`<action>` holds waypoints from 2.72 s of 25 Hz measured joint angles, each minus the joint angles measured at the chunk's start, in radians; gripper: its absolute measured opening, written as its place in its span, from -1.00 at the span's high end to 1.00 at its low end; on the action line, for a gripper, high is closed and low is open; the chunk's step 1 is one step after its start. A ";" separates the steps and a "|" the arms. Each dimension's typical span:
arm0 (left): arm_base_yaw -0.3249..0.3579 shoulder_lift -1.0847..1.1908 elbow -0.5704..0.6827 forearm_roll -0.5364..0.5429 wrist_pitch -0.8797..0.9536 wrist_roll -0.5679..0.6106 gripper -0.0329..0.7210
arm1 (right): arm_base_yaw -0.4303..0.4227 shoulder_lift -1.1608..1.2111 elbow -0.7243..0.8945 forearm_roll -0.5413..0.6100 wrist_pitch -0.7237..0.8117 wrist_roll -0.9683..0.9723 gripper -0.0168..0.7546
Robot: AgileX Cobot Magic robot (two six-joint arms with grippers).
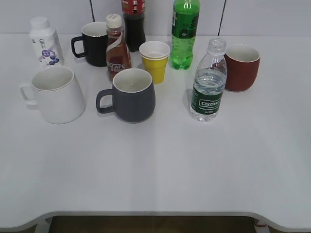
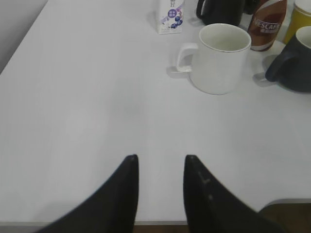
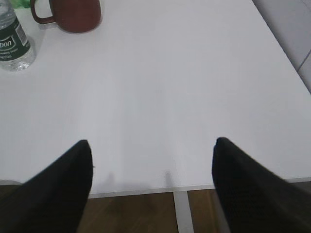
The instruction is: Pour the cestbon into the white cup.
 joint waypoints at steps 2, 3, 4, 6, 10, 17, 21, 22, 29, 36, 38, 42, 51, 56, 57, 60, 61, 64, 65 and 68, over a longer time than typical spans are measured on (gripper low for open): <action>0.000 0.000 -0.002 -0.009 -0.007 0.000 0.28 | 0.000 0.000 0.000 0.000 -0.001 0.000 -0.53; 0.000 0.000 -0.009 -0.033 -0.025 0.000 0.28 | 0.000 0.000 0.000 0.000 -0.001 0.000 -0.53; 0.000 0.000 -0.015 -0.058 -0.069 0.000 0.28 | 0.000 0.000 0.000 0.000 -0.001 0.000 -0.53; 0.000 0.000 -0.018 -0.094 -0.203 0.000 0.28 | 0.000 0.000 0.000 0.000 -0.001 0.000 -0.53; 0.000 0.011 0.017 -0.091 -0.552 0.000 0.28 | 0.000 0.000 0.000 0.000 0.000 0.000 -0.53; 0.000 0.238 0.176 0.060 -1.087 0.000 0.28 | 0.000 0.000 0.000 0.000 -0.001 0.000 -0.53; 0.000 0.526 0.248 0.106 -1.275 0.000 0.28 | 0.000 0.000 0.000 0.000 -0.001 0.000 -0.53; 0.000 0.618 0.258 0.108 -1.326 0.000 0.28 | 0.000 0.000 0.000 0.000 -0.001 0.000 -0.53; 0.000 1.175 0.269 0.109 -1.721 0.000 0.28 | 0.000 0.000 0.000 0.000 -0.001 0.000 -0.53; 0.000 1.546 0.268 0.163 -1.975 0.000 0.26 | 0.000 0.000 0.000 0.000 -0.001 0.000 -0.53; 0.000 1.641 0.268 0.178 -2.101 0.000 0.22 | 0.000 0.000 0.000 0.000 -0.001 0.000 -0.53; 0.000 1.789 0.268 0.154 -2.251 0.000 0.03 | 0.000 0.000 0.000 0.000 -0.001 0.000 -0.53; 0.000 1.863 0.238 0.115 -2.273 0.000 -0.02 | 0.000 0.000 0.000 0.000 -0.001 0.000 -0.53; 0.000 1.863 0.234 0.113 -2.273 0.000 -0.01 | 0.000 0.000 0.000 0.000 -0.001 0.000 -0.53; 0.000 1.863 0.225 0.115 -2.272 0.000 -0.01 | 0.000 0.000 0.000 0.000 -0.001 0.000 -0.53; 0.000 1.863 0.196 0.128 -2.274 0.000 0.00 | 0.000 0.000 0.000 0.000 -0.001 0.000 -0.53; 0.000 1.863 0.191 0.129 -2.274 0.000 0.00 | 0.000 0.000 0.000 0.000 0.000 0.000 -0.53; 0.000 1.863 0.189 0.129 -2.275 0.000 0.01 | 0.000 0.000 0.000 0.000 -0.001 0.000 -0.53; 0.000 1.863 0.188 0.130 -2.275 0.000 0.02 | 0.000 0.000 0.000 0.000 -0.001 0.000 -0.53; 0.000 1.863 0.175 0.131 -2.274 0.000 0.02 | 0.000 0.000 0.000 0.000 -0.001 0.000 -0.53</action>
